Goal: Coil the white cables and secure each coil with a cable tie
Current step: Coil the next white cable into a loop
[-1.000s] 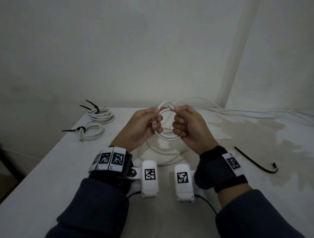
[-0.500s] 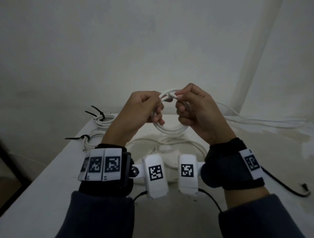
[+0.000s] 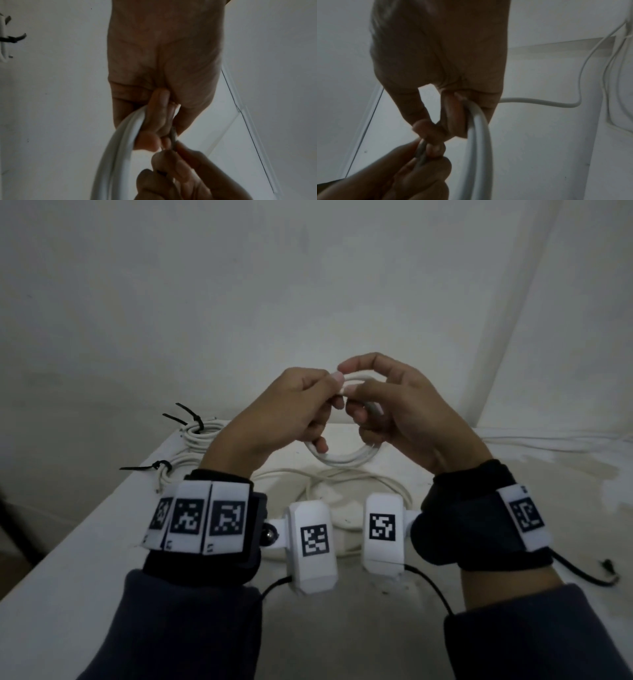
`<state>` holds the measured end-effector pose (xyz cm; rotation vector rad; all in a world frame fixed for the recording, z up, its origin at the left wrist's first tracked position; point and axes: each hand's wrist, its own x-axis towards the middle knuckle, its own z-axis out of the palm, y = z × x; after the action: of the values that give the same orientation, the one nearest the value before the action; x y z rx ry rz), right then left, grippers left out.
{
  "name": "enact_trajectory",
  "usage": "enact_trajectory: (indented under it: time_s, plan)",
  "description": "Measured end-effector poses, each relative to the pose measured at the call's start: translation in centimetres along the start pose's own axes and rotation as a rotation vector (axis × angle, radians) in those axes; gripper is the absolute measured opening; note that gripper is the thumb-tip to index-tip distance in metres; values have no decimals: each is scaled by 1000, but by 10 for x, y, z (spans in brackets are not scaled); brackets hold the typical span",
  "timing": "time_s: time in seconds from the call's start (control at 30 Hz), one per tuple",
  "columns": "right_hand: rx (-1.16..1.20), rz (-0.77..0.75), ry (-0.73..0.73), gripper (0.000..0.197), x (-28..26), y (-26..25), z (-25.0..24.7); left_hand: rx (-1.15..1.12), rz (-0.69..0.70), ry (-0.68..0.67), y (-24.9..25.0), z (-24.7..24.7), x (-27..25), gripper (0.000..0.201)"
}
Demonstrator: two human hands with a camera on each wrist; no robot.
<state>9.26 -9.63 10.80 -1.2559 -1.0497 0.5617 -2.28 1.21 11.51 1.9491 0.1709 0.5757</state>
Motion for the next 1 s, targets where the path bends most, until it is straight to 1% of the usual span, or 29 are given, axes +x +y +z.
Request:
enact_trajectory:
  time_s: [0.1, 0.17, 0.23, 0.33, 0.4, 0.43, 0.47, 0.53, 0.6, 0.67, 0.77, 0.9, 0.97, 1.0]
  plan:
    - [-53, -33, -26, 10, -2, -1, -1, 127, 37, 63, 1, -3, 0, 36]
    - [-136, -60, 7, 14, -4, -2, -1, 236, 71, 129, 2, -5, 0, 35]
    - [-255, -77, 53, 19, -3, -1, -2, 374, 113, 177, 1, -6, 0, 34]
    - [-509, -93, 120, 23, 1, 1, -7, 495, 131, 181, -1, -6, 0, 35]
    - [-746, -174, 170, 22, 4, 2, -9, 580, 137, 172, -3, -6, 0, 35]
    - [-815, -233, 212, 20, 5, 2, -10, 596, 148, 173, -3, -6, 1, 35]
    - [-832, -285, 249, 19, 5, 1, -10, 598, 160, 179, -4, -6, 1, 34]
    - [-739, -345, 268, 13, 5, 2, -10, 611, 174, 201, -5, -7, 3, 33]
    - [-538, -322, 223, 10, 5, 3, -5, 640, 177, 238, -5, -6, 3, 33]
    - [-340, -272, 171, 14, 5, 4, -2, 604, 192, 266, -7, -5, 5, 34]
    - [-129, -220, 103, 14, 3, 2, 0, 428, 206, 298, -7, -3, 7, 35]
    - [189, -144, 31, 2, -2, -3, -2, 92, 162, 336, -7, -2, 9, 38]
    - [213, -69, -2, 11, -4, -4, -5, 16, 137, 339, -6, 1, 10, 39]
    - [162, -26, -29, 19, -5, -4, -7, -3, 131, 340, -6, 3, 11, 39]
